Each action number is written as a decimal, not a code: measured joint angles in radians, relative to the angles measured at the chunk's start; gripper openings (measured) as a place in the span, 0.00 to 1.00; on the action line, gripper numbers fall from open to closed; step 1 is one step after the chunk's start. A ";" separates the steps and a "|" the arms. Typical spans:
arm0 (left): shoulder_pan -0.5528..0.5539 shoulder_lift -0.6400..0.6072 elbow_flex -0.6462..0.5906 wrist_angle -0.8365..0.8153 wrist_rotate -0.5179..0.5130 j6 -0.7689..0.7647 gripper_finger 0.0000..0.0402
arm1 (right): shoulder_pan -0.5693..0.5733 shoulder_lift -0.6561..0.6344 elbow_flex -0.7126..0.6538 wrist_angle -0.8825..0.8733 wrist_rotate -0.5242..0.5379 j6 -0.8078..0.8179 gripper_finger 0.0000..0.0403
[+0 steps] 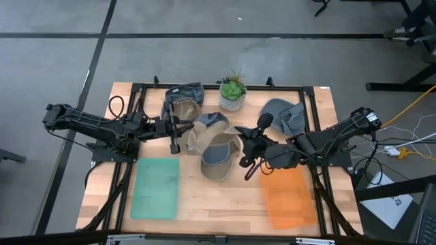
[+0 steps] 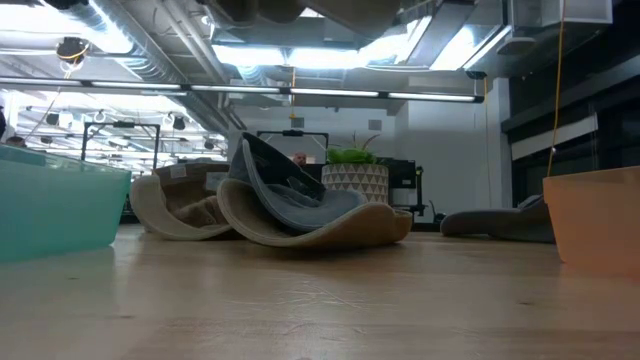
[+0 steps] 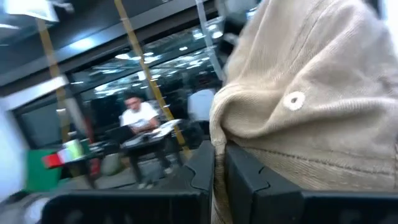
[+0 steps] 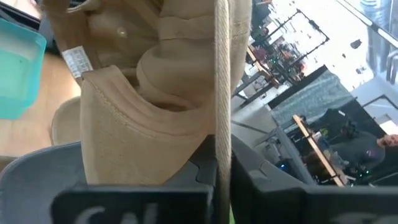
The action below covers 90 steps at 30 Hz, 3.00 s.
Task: Pick & Place hat
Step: Put the top right brown cap into the orange bin
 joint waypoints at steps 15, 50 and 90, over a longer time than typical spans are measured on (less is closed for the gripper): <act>-0.007 -0.004 0.000 0.149 -0.261 0.144 0.03 | -0.013 0.000 0.000 -0.034 -0.073 0.365 0.08; -0.143 0.162 0.014 -0.003 -0.734 0.786 0.03 | -0.264 0.213 0.000 0.193 -0.416 0.664 0.62; -0.157 0.169 0.014 -0.002 -0.726 0.746 0.04 | -0.351 0.282 0.000 0.294 -0.558 0.698 0.23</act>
